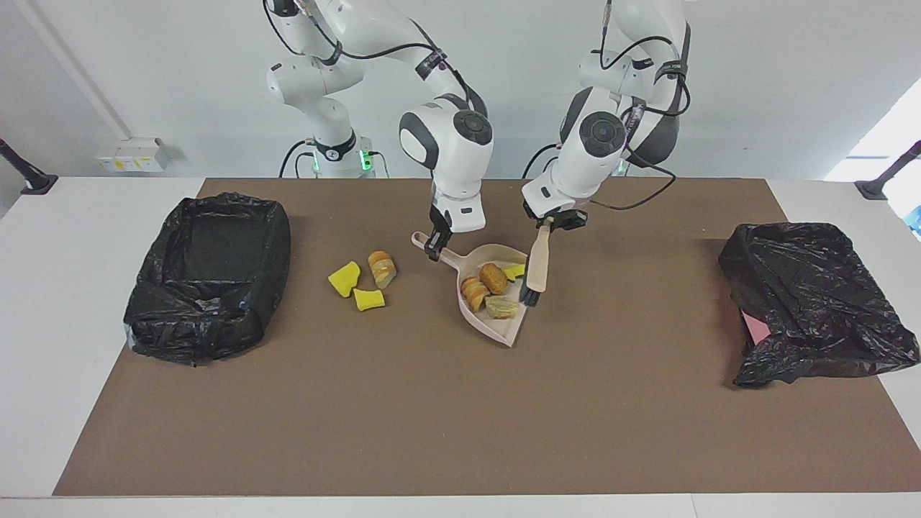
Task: Sweep and dump trash in bin
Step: 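Carry the dustpan to the far black bag and tip it with the right gripper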
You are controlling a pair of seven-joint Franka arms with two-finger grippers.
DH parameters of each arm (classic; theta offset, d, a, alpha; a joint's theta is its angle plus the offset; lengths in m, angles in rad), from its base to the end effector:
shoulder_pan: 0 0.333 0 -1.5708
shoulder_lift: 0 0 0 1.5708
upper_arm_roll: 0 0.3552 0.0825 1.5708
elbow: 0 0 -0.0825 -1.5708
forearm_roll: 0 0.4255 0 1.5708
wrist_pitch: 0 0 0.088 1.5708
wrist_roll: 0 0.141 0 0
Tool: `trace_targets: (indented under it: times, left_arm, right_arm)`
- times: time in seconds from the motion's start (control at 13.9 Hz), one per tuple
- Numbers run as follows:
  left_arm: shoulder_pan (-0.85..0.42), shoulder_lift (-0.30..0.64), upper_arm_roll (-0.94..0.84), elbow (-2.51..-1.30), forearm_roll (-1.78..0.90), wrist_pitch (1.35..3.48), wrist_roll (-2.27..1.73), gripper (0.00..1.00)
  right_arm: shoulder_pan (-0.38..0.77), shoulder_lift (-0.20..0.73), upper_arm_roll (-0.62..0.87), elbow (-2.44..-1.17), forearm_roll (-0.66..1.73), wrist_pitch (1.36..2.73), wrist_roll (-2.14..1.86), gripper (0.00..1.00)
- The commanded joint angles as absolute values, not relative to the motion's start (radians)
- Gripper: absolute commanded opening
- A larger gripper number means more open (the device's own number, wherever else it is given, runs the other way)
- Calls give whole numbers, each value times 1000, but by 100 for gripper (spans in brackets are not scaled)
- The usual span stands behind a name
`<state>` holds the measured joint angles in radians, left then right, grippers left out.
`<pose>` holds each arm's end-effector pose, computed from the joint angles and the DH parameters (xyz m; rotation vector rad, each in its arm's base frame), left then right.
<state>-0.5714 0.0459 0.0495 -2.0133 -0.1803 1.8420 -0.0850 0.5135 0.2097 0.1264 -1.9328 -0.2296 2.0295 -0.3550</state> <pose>0.4836 -0.3016 0.4022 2.9722 -0.5552 -0.3894 0.5185 0.3582 0.3548 2.5110 1.5516 -0.1241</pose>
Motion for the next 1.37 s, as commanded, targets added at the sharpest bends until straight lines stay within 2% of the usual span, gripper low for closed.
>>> trace_targets:
  times: [0.0,0.29,0.43,0.65,0.79,0.94,1.3]
  left_arm:
    - [-568,41,49,-2003,-193,1822,-126,0]
    - [-563,28,51,-2020,-193,1789,-323,0]
    - [-577,-4,49,-2069,-195,1795,-414,0]
    - [-598,-58,43,-2150,-285,1789,-488,0]
    - [-661,-60,43,-2178,-294,1804,-567,0]
    - [-687,-60,43,-2195,-330,1810,-600,0]
    - [-810,-61,43,-2290,-366,1902,-650,0]
  right_arm:
    - [459,157,135,-1928,-224,1985,-376,0]
    - [339,59,133,-1924,-184,1904,-544,0]
    - [260,16,130,-1902,-184,1844,-633,0]
    - [110,-89,123,-1879,-184,1770,-769,0]
    - [-7,-144,120,-1878,-184,1734,-907,0]
    - [-113,-160,88,-1879,-184,1700,-1071,0]
    - [-337,-163,0,-1891,-240,1798,-1523,0]
